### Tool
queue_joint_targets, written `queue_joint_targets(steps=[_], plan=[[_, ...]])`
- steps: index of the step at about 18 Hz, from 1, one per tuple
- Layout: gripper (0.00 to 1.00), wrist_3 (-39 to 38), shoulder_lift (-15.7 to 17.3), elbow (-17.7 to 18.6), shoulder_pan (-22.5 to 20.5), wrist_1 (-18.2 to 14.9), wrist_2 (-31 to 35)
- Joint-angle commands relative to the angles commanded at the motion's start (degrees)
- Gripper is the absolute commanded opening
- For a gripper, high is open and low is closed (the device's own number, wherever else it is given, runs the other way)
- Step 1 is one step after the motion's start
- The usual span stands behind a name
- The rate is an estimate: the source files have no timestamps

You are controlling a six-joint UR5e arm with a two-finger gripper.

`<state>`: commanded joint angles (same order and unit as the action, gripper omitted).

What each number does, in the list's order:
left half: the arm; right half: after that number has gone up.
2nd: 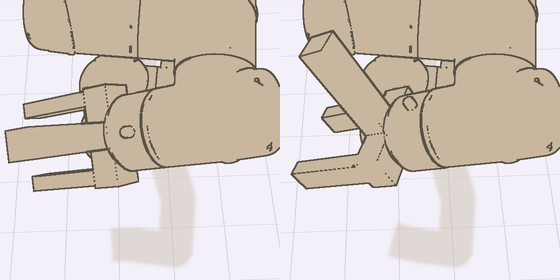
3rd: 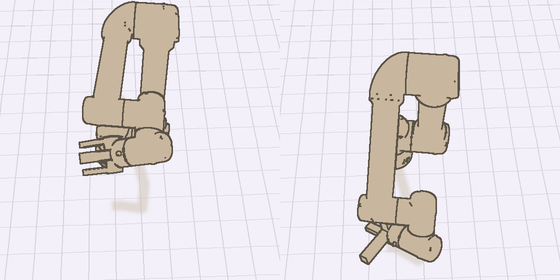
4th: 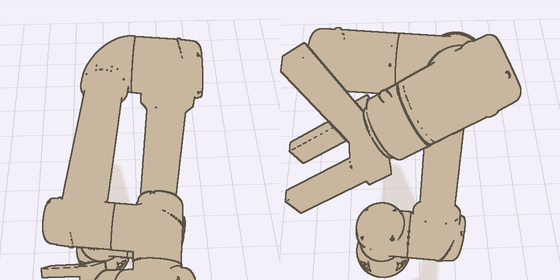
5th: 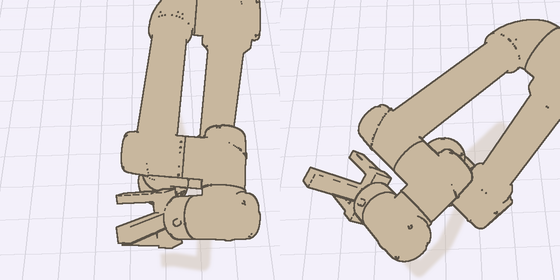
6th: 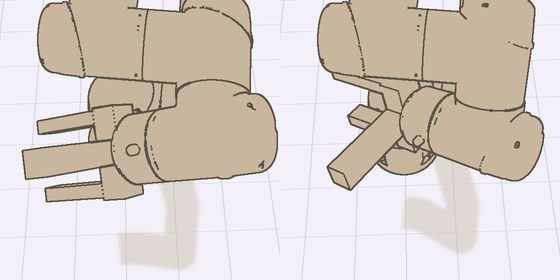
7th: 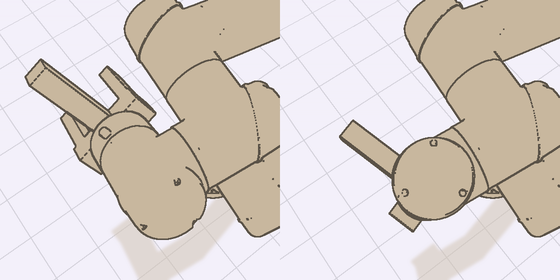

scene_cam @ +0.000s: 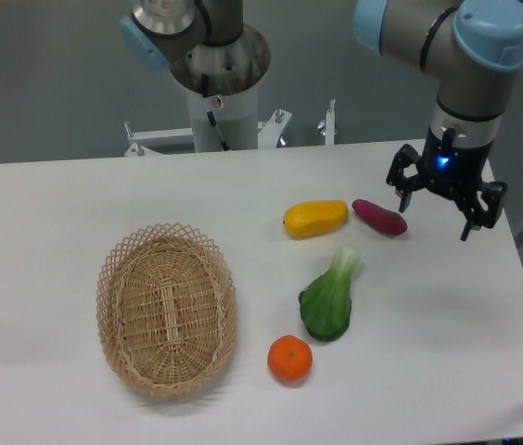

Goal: Pick up the green vegetable from the table

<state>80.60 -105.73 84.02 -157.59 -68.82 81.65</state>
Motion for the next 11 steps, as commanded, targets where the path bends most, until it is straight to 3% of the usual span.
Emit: queue_joint_targets(steps=[11], plan=[[1.00, -2.89, 0.00, 1.58, 0.00, 0.09, -3.08]])
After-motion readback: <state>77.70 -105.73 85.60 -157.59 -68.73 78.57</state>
